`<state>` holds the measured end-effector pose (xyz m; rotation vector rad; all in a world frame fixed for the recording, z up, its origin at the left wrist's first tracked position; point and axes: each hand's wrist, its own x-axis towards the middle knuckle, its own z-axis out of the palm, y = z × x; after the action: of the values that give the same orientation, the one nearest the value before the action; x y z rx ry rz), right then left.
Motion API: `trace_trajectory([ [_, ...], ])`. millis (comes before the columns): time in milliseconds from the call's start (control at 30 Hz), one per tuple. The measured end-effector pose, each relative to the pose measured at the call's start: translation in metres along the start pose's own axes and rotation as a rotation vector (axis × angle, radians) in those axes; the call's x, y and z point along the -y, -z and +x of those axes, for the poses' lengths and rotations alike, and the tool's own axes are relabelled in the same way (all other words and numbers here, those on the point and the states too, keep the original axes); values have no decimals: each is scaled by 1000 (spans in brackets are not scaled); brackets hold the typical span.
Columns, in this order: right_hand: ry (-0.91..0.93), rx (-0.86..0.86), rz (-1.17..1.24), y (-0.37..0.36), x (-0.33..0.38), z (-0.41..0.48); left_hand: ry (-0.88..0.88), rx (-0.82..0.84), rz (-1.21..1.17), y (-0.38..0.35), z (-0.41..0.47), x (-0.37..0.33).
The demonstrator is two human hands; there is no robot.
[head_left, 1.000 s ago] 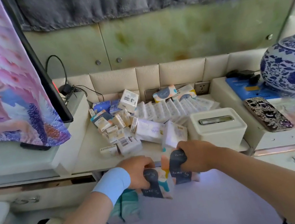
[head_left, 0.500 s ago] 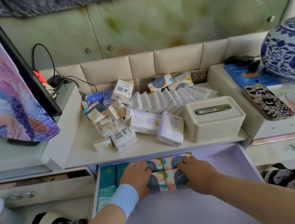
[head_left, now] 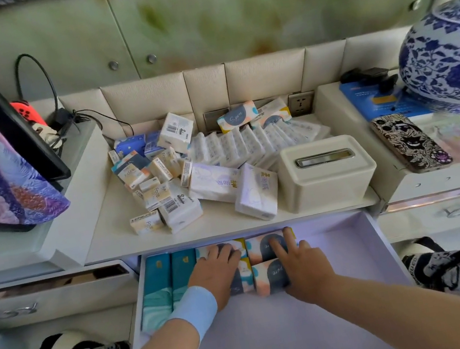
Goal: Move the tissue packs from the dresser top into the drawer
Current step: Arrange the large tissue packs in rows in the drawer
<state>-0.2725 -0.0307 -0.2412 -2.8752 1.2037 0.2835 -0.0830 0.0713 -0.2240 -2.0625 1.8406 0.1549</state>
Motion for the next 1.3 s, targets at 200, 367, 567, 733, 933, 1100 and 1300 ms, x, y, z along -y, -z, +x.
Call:
trace_trajectory([
  [200,-135,-35,124,-12,13,3,12,-32,4,-3,1,-1],
  [367,-85,59,263,-7,15,4,6,-40,-6,-2,2,0],
  [567,42,162,-21,33,-4,0,7,112,-154,30,7,5],
  [733,165,112,38,78,4,-4,67,206,-423,90,2,17],
  [933,122,-91,291,142,7,25,118,-4,-606,148,6,54],
  [1100,64,-146,412,174,-4,92,234,-240,-765,159,28,104],
  [1300,15,-186,246,196,-19,196,318,-415,-882,165,103,153],
])
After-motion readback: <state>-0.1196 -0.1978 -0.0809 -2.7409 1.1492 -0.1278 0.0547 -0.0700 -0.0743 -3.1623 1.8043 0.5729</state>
